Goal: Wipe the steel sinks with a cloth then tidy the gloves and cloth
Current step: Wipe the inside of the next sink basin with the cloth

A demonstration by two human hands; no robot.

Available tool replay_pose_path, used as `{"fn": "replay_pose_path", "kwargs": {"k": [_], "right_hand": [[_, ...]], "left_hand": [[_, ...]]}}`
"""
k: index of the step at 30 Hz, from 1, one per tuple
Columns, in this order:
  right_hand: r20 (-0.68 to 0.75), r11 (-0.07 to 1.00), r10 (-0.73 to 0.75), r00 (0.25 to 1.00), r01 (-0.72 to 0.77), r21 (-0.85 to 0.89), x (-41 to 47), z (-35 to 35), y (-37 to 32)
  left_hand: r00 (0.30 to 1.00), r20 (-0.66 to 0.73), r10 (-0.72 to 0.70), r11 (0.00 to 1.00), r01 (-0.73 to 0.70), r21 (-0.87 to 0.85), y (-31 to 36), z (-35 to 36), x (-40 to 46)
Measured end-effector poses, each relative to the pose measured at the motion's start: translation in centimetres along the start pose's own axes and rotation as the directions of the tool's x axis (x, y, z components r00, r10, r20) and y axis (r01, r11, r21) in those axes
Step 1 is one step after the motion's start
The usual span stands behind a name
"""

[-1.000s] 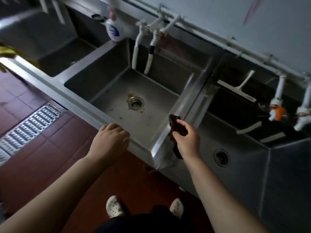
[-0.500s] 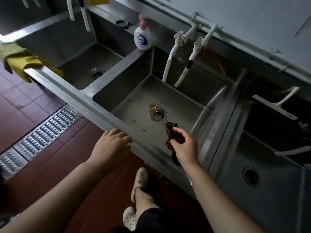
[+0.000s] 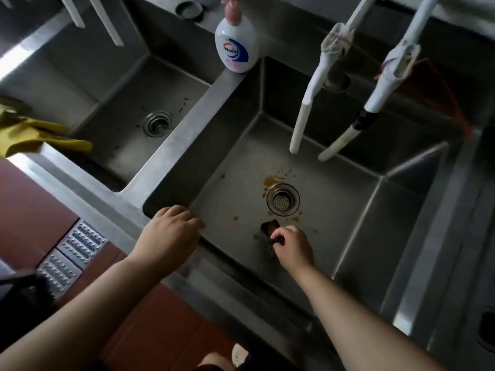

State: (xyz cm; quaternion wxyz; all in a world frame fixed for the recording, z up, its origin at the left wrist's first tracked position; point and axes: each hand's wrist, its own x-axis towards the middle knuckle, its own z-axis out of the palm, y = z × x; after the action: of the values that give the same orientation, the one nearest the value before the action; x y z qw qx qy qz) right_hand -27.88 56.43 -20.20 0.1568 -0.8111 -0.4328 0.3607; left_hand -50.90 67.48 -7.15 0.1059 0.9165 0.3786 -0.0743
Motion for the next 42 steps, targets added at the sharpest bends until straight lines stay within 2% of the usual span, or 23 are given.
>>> {"fn": "replay_pose_path", "kwargs": {"k": [5,9,12,14,19,22,27,30,32,35,37,39,42], "right_hand": [[0.045,0.984,-0.095,0.995,0.100,-0.149,3.5,3.2,0.2],[0.344,0.966,-0.084,0.935,0.160,-0.201,5.0,5.0,0.4],[0.352,0.945,-0.083,0.932,0.185,-0.268,5.3,5.2,1.4],[0.346,0.925,-0.135,0.928,0.244,-0.293,5.2,5.1,2.0],[0.481,0.862,-0.282,0.830,0.439,-0.253,5.0,6.3,2.4],[0.545,0.755,-0.343,0.765,0.570,-0.325,6.2,8.1,3.1],[0.675,0.526,-0.267,0.688,0.691,-0.496,8.3,11.1,4.4],[0.623,0.528,-0.303,0.721,0.671,-0.520,8.7,12.2,4.8],[0.532,0.539,-0.366,0.764,0.640,-0.548,9.3,12.6,4.5],[0.379,0.589,-0.380,0.844,0.537,-0.604,10.5,12.4,2.9],[0.360,0.614,-0.384,0.850,0.526,-0.589,12.1,12.4,2.5],[0.363,0.649,-0.338,0.868,0.494,-0.578,14.2,12.3,2.2],[0.281,0.677,-0.230,0.932,0.360,-0.642,17.1,11.6,2.1]], "left_hand": [[0.998,0.052,0.021,1.000,-0.022,0.022,-3.1,1.0,4.0],[0.993,0.087,0.079,0.993,-0.085,0.075,-4.5,1.7,6.3],[0.987,0.077,0.140,0.984,-0.148,0.103,-5.0,2.1,7.6],[0.977,0.075,0.201,0.971,-0.208,0.119,-5.8,2.2,8.8],[0.938,0.106,0.331,0.908,-0.347,0.235,-8.1,2.4,11.7],[0.881,0.085,0.466,0.842,-0.471,0.263,-9.6,2.4,13.7],[0.765,0.021,0.643,0.734,-0.624,0.268,-11.2,2.7,17.2],[0.765,-0.011,0.644,0.740,-0.620,0.261,-11.1,2.5,19.5],[0.777,-0.028,0.629,0.762,-0.609,0.219,-11.3,2.6,20.2],[0.775,-0.041,0.631,0.769,-0.618,0.163,-11.8,2.8,20.5],[0.767,-0.053,0.640,0.764,-0.628,0.146,-12.0,2.8,20.6],[0.760,-0.066,0.646,0.761,-0.635,0.132,-12.0,2.7,20.8],[0.765,-0.080,0.639,0.769,-0.633,0.090,-12.2,2.8,21.1]]}}
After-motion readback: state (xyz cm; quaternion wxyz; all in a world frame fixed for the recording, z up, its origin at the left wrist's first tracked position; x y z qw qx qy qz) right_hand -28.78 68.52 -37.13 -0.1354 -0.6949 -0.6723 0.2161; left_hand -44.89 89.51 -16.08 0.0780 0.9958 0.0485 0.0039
